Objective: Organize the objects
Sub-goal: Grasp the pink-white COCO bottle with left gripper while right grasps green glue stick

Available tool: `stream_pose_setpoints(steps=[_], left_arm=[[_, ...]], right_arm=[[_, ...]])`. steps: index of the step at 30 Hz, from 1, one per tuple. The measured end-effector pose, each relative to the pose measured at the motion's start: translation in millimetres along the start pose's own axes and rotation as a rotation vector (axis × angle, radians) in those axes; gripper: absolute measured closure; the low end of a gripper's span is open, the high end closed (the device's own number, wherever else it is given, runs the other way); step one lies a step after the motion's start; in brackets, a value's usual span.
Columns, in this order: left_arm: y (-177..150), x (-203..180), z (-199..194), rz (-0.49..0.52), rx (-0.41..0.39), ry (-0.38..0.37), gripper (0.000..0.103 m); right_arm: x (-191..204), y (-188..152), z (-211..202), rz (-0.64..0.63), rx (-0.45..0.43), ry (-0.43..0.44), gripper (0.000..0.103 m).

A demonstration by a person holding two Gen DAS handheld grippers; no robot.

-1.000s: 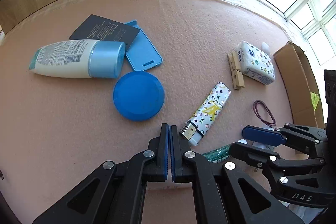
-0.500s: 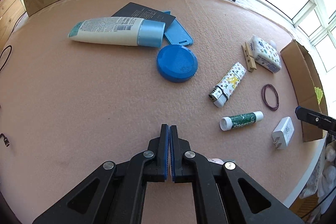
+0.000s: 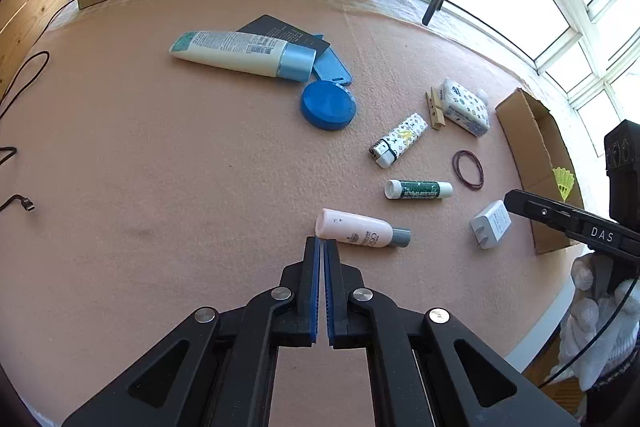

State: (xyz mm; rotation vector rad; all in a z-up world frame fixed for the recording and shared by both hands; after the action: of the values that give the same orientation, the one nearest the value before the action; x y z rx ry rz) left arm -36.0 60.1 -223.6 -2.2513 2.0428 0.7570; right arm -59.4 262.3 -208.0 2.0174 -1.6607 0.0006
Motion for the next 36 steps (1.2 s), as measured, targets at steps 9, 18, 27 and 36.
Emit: stream_pose_setpoints(steps=[9,18,27,36], left_arm=[[0.3,-25.2,24.2,-0.057,0.07,-0.061,0.071],[3.7,-30.6,53.1,-0.118,0.103,-0.036,0.068],[16.3,-26.0,62.6,-0.096,0.081,0.037,0.066],[23.3,-22.8,69.8,-0.072,0.078,0.099,0.067]], right_arm=[[40.2,27.3,42.2,-0.145,0.064,0.006,0.065],[46.6,32.2,69.2,-0.198,0.131,0.016,0.065],[44.6,27.8,74.5,-0.203,0.156,0.021,0.065],[46.2,30.5,67.2,-0.293,0.172,0.003,0.063]])
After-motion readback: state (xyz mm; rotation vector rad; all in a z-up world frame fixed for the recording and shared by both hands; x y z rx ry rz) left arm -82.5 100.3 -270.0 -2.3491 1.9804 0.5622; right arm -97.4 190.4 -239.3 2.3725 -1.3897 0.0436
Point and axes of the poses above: each gripper's, at about its wrist camera, not at the fingertips, and z roughly the way its jaws point, x to its left, y to its top, the point moved 7 cm from there along z, roughly the way its jaws point, and after that the axes turned 9 degrees about -z, right-handed, at the moved point
